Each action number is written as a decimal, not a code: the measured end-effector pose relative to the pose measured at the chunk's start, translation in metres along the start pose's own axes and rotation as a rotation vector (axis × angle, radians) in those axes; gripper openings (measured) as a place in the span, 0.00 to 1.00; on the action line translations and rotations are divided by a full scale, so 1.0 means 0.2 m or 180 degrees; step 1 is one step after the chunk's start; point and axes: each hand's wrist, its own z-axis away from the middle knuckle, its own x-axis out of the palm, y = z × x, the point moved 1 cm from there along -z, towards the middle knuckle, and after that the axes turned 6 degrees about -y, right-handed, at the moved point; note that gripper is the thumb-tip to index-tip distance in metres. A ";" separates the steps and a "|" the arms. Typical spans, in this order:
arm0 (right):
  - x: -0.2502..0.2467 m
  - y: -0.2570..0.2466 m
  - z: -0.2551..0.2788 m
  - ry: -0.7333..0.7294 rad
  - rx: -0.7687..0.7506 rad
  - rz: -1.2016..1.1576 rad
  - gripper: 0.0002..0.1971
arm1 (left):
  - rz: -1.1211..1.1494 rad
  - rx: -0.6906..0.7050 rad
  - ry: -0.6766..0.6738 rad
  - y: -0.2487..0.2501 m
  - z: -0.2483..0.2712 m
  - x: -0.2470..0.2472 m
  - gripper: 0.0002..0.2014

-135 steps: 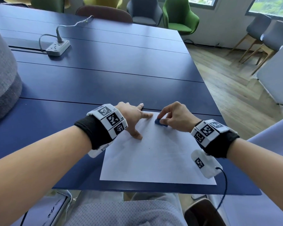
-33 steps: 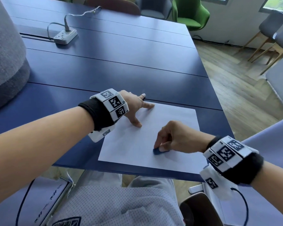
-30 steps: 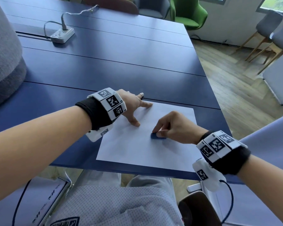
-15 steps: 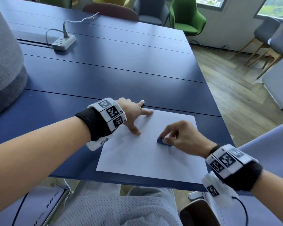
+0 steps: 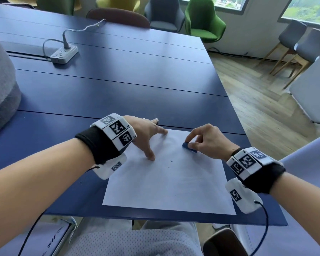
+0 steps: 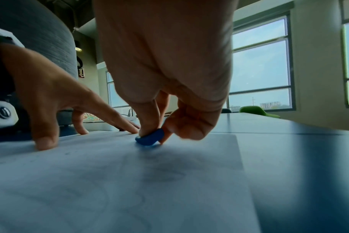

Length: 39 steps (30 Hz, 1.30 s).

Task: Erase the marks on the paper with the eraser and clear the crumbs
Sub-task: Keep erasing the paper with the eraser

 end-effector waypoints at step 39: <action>-0.01 -0.09 -0.13 -0.0533 -0.0267 0.0157 0.04 | -0.0136 -0.0112 0.0102 0.05 -0.04 0.03 0.57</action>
